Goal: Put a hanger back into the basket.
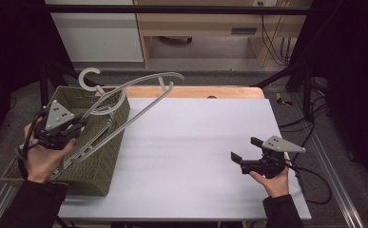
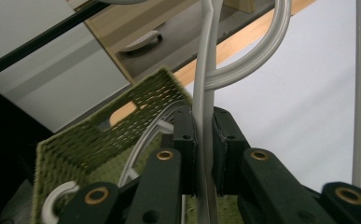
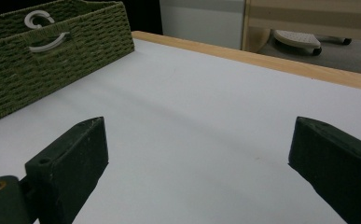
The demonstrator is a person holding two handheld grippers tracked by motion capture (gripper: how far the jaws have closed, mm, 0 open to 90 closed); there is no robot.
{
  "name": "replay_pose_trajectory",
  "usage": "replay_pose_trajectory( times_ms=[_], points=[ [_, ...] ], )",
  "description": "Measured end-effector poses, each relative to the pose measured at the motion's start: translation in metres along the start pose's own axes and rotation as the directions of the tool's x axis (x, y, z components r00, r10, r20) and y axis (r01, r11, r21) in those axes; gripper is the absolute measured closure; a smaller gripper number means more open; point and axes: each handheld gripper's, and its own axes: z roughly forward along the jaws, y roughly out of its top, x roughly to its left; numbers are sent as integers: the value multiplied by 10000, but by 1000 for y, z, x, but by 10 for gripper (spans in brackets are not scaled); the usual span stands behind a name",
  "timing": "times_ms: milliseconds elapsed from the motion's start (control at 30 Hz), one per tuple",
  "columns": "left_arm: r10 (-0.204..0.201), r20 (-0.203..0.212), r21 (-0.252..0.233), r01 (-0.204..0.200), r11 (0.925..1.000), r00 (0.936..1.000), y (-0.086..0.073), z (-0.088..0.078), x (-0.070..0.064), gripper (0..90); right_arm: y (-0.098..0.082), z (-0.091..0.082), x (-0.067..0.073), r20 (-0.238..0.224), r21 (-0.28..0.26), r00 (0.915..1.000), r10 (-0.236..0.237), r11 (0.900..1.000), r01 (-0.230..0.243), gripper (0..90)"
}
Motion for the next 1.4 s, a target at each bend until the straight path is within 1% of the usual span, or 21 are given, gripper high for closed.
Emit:
replay_pose_trajectory(
  times_ms=[133, 167, 200, 267, 433, 600, 767, 900, 1067, 1200, 1300, 1400],
  points=[
    [-320, -312, 143, 325, 9994, 9990, -11, 0, 17, 814, 0, 1, 0, 12, 9, 10000, -5, 10000, 5, 51],
    [-445, -414, 215, 454, 9987, 9981, -16, 0, 25, 814, 0, 1, 0, -17, 63, 10000, -37, 10000, 37, 50],
    [-445, -414, 215, 454, 9987, 9981, -16, 0, 25, 814, 0, 1, 0, -17, 63, 10000, -37, 10000, 37, 50],
    [-461, -505, 291, 476, 9984, 9977, -20, 1, 33, 814, -1, 2, 1, -24, 62, 10000, -15, 10000, 15, 47],
    [-295, -564, 424, 319, 9986, 9980, -29, 2, 51, 814, -1, 2, 1, 101, 89, 9999, -14, 10000, 13, 40],
    [-492, -647, 402, 518, 9978, 9967, -39, 2, 65, 814, -1, 3, 1, 108, 114, 9999, -24, 9999, 23, 38],
    [-705, -773, 532, 748, 9958, 9945, -53, 1, 78, 814, -1, 3, 1, 85, 162, 10000, -22, 9999, 21, 38],
    [-731, -964, 722, 803, 9942, 9926, -64, 2, 85, 814, -1, 4, 2, 62, 158, 10000, 20, 9999, -21, 37],
    [-793, -1195, 1061, 921, 9901, 9897, -79, 4, 92, 813, -1, 5, 2, 28, 184, 10000, 23, 9998, -24, 36],
    [-948, -1278, 1263, 1110, 9858, 9873, -90, 7, 98, 814, -2, 6, 2, -16, 251, 10000, -52, 9997, 52, 36],
    [-982, -1339, 1414, 1171, 9830, 9861, -96, 9, 101, 813, -2, 6, 2, -7, 242, 10000, 19, 9997, -19, 36],
    [-968, -1404, 1566, 1187, 9805, 9854, -101, 11, 104, 814, -2, 7, 2, -33, 308, 10000, -77, 9995, 78, 35]
  ],
)
